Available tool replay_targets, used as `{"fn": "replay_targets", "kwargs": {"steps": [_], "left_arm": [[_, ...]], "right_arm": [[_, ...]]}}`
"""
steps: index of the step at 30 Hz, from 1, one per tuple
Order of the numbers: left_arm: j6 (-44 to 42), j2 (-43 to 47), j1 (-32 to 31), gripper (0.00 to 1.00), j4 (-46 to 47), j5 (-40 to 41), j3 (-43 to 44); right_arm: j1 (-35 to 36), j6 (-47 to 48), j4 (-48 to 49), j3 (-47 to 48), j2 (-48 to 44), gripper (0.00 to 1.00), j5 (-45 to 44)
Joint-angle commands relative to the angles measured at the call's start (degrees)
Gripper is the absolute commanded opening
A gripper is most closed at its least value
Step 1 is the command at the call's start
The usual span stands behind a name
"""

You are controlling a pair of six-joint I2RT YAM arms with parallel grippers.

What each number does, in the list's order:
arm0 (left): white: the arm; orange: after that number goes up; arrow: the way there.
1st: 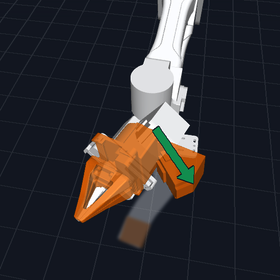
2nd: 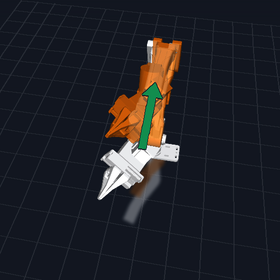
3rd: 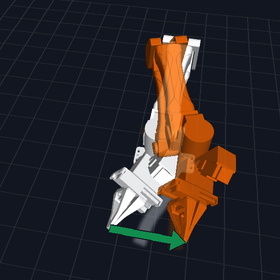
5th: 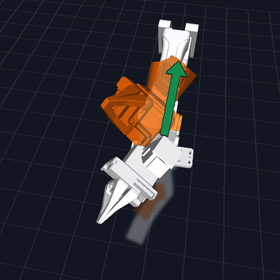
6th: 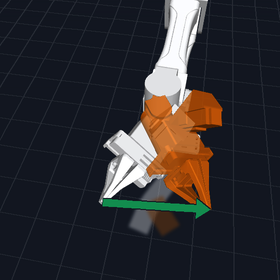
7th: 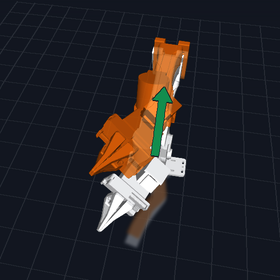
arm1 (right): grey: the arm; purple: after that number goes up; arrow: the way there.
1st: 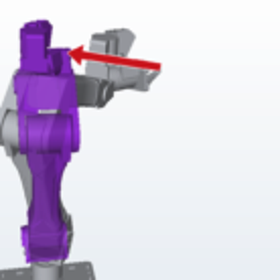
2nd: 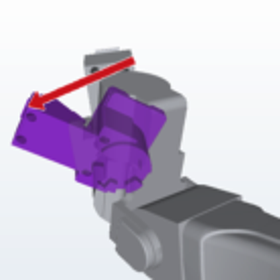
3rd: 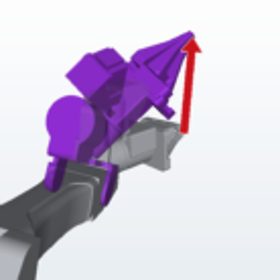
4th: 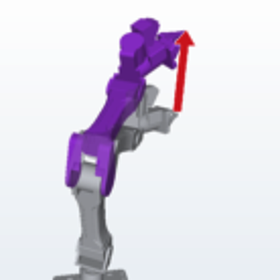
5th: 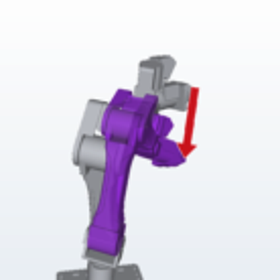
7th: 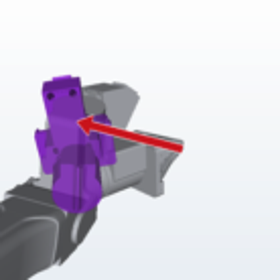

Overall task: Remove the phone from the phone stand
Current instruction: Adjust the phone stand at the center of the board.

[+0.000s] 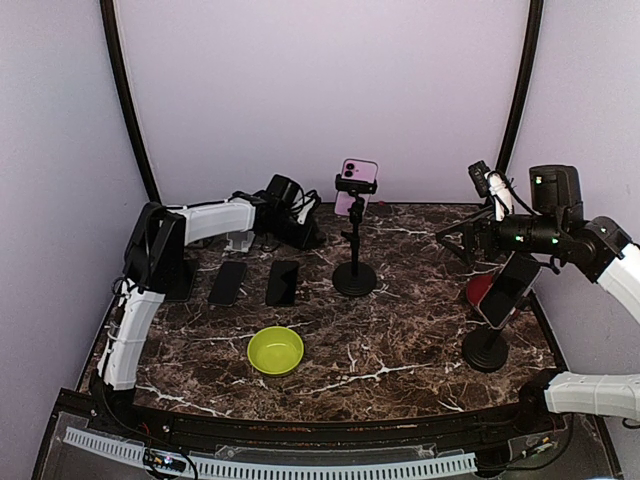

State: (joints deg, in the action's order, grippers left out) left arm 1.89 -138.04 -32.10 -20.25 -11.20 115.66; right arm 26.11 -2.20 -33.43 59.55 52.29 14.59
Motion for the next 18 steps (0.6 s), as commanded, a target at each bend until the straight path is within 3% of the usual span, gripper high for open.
{"fn": "replay_targets", "kwargs": {"steps": [1, 18], "left_arm": [[-1.21, -0.44, -1.05, 0.21, -1.12, 3.45, 2.60], [-2.95, -8.67, -1.72, 0.21, -6.94, 7.53, 13.86]], "right_arm": [[-0.28, -0.37, 1.88, -0.12, -0.31, 0.99, 0.23], [-0.37, -0.35, 1.97, -0.81, -0.57, 0.99, 0.09]]}}
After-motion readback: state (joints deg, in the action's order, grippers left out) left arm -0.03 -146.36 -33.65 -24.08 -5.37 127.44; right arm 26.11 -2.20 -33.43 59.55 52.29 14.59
